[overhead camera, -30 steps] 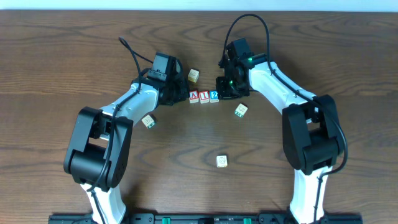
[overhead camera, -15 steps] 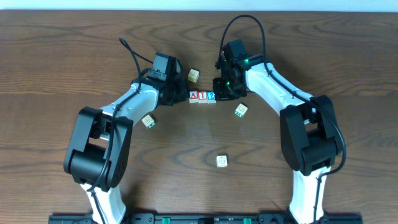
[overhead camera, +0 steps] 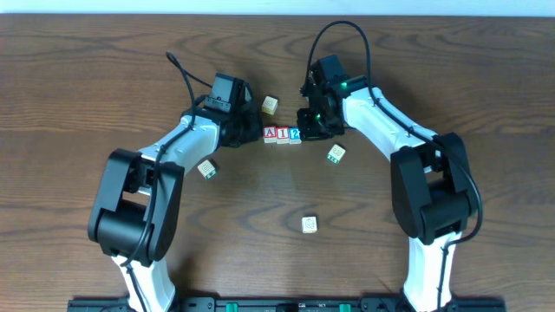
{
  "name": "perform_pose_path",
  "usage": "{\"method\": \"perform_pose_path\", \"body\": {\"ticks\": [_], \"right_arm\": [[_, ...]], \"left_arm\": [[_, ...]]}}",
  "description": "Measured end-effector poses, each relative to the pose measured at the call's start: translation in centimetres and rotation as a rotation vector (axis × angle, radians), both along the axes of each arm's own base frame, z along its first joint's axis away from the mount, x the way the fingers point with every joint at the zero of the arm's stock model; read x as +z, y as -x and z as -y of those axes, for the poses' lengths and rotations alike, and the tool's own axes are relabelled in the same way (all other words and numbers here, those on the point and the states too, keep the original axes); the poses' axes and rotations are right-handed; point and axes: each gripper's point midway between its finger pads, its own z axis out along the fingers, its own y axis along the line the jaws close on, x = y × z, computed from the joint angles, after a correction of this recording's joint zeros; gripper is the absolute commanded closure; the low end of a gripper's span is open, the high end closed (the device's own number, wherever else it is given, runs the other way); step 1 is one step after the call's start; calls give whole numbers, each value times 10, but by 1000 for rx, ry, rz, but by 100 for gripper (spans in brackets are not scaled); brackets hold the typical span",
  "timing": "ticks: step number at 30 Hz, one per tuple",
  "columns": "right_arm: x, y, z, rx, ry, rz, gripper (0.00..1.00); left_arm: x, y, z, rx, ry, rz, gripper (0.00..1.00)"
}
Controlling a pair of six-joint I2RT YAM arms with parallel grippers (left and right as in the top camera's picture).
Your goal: Spell out Ai2
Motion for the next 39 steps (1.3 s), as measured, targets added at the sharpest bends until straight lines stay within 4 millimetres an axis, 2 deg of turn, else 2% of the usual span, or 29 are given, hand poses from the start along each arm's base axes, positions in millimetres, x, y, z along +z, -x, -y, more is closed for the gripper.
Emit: {"method": "perform_pose_path", "body": {"ticks": [7, 9, 11, 13, 14, 18, 22, 23, 27, 30, 33, 35, 39], "right_arm": [[1, 0, 31, -44, 74, -29, 99], [9, -3, 41, -54, 100, -15, 99], [24, -8, 47, -61, 122, 18, 98], [49, -11, 51, -62, 136, 74, 99], [61, -11, 53, -62, 138, 102, 99], [138, -3, 63, -65, 131, 255, 98], [199, 22, 77, -75, 131, 360, 99], [212, 28, 80, -78, 127, 385, 98], [250, 42, 86, -93, 105, 485, 99], [259, 45, 82, -88, 94, 513, 98], [252, 49, 72, -58, 100, 486, 98], [248, 54, 66, -36, 103, 470, 98], [247, 61, 59, -9, 100, 461, 98]], "left_arm": [[-3, -3, -32, 35, -26, -23, 95], [4, -1, -40, 29, -37, -19, 94], [20, 2, -44, 13, -50, 6, 94], [46, 6, -47, -6, -63, 54, 94], [66, 9, -48, -18, -68, 92, 95], [138, 31, -54, -64, -82, 235, 94], [189, 64, -63, -108, -106, 339, 94], [196, 69, -64, -115, -110, 357, 94], [231, 89, -74, -132, -152, 469, 94], [234, 96, -81, -139, -193, 483, 94], [222, 107, -85, -158, -215, 419, 94], [220, 111, -85, -173, -220, 409, 94], [238, 120, -87, -180, -221, 476, 94]]}}
